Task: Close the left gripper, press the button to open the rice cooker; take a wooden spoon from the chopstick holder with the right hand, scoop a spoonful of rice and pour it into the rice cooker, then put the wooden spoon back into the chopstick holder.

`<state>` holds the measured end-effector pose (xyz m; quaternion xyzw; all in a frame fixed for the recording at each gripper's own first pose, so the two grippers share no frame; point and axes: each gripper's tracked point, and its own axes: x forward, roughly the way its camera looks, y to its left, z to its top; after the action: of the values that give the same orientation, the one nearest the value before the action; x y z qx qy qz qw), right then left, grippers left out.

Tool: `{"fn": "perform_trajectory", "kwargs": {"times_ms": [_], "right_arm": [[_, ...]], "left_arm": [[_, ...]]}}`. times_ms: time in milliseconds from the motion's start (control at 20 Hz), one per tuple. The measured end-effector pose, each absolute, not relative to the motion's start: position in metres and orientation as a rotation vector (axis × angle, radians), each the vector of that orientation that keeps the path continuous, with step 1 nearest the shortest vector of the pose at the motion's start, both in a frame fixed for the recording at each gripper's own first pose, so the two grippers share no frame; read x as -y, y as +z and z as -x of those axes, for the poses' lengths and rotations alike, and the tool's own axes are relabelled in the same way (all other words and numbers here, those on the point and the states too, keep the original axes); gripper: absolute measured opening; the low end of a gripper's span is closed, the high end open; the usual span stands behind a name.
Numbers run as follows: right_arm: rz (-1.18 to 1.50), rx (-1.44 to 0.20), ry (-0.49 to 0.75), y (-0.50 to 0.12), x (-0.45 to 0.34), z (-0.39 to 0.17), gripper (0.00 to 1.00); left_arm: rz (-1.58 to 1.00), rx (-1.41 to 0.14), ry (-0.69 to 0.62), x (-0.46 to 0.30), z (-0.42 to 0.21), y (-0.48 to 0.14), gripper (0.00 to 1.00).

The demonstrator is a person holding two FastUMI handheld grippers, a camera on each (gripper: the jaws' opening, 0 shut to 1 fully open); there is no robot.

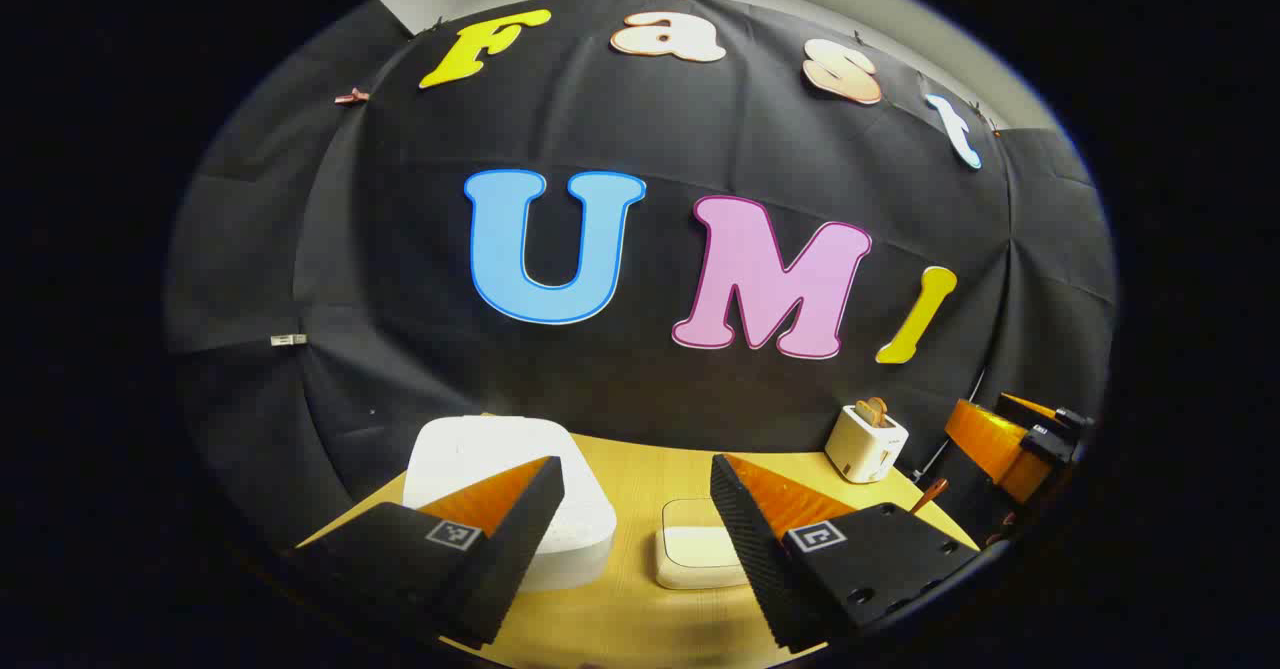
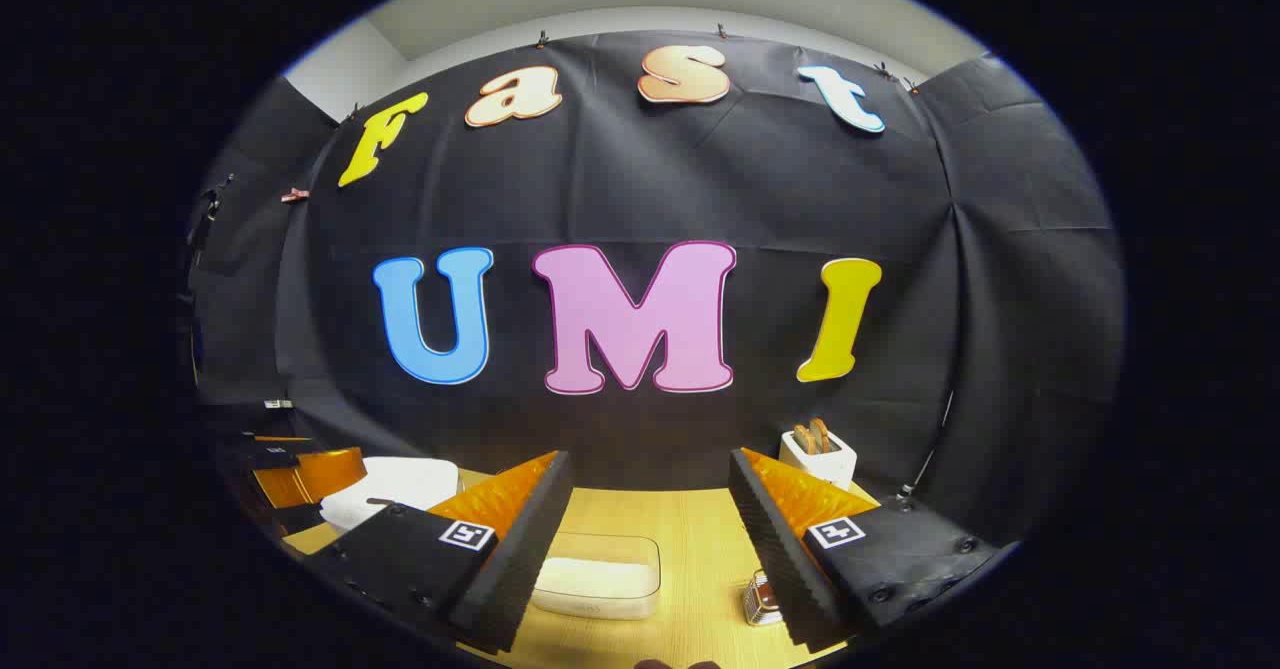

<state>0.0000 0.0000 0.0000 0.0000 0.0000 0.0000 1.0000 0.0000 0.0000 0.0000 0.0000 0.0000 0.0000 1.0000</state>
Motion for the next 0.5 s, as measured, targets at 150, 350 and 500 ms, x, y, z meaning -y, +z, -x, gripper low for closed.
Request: {"fn": "perform_trajectory", "kwargs": {"times_ms": [150, 350, 500], "right_arm": [[-0.006, -0.014, -0.003, -0.002, 0.001, -0.003, 0.98], [0.001, -0.025, 0.004, -0.007, -0.003, -0.001, 0.98], [0.004, -0.033, 0.006, -0.010, -0.004, 0.000, 0.98]], "left_arm": [[-0.001, -0.020, 0.014, -0.005, 0.001, -0.007, 0.95], [-0.018, -0.024, 0.025, -0.011, 0.000, -0.009, 0.95], [-0.027, -0.034, 0.045, -0.018, -0.004, -0.010, 0.95]]}}
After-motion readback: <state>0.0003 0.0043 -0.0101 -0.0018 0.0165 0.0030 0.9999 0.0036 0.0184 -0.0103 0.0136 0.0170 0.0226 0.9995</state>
